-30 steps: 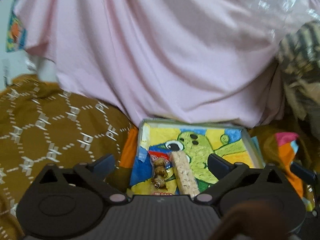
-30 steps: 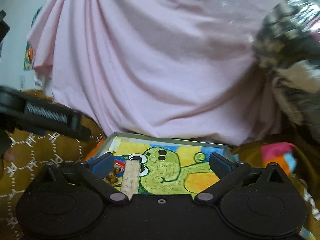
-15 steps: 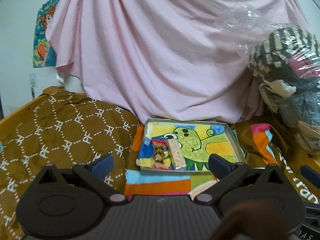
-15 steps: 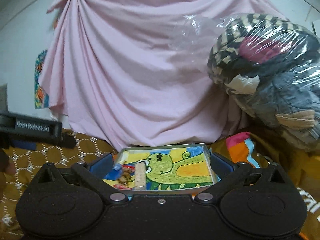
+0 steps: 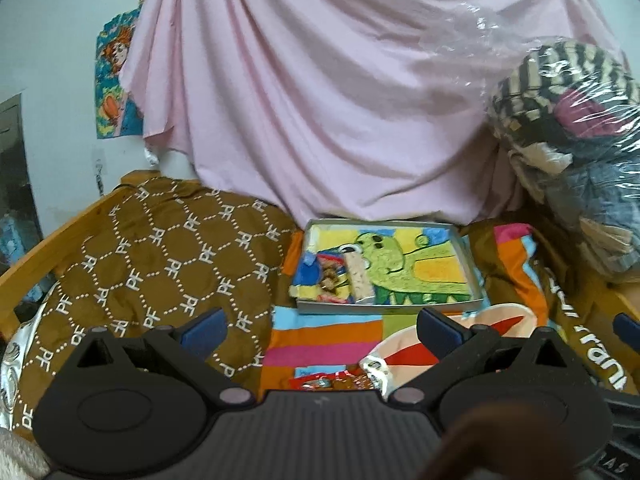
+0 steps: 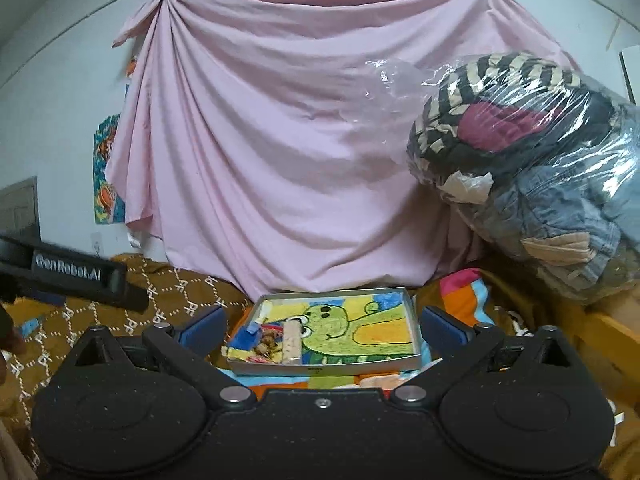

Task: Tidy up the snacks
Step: 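Withdraw both tools from the tray back toward the snack pile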

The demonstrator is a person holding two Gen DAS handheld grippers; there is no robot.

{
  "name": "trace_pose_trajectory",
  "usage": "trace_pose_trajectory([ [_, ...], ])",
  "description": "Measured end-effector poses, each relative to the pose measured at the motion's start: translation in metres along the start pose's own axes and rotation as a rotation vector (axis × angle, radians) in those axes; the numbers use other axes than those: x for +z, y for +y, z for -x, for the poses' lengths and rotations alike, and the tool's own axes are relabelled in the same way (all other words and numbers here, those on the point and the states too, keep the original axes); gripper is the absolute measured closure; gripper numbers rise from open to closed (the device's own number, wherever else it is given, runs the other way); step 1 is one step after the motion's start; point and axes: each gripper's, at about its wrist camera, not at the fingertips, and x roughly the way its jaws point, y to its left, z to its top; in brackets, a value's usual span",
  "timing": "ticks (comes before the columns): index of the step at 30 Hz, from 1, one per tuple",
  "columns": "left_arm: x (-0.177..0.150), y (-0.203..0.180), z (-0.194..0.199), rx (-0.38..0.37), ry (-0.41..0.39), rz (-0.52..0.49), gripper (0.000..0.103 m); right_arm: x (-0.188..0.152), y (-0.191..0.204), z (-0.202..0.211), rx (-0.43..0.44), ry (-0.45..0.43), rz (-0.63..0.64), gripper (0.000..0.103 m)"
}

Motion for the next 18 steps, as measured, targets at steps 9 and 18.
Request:
trace_pose_trajectory([
  [9, -0.006, 0.023, -0.03, -0.11, 0.027, -0.066, 0.0, -0.01, 0.028, -0.017, -0.04, 0.073, -0.002, 0.001],
  [18, -0.014, 0.079, -0.097, -0.128, 0.038, -0.038, 0.0, -0.024, 0.071, -0.07, -0.136, 0.144, -0.041, 0.001],
])
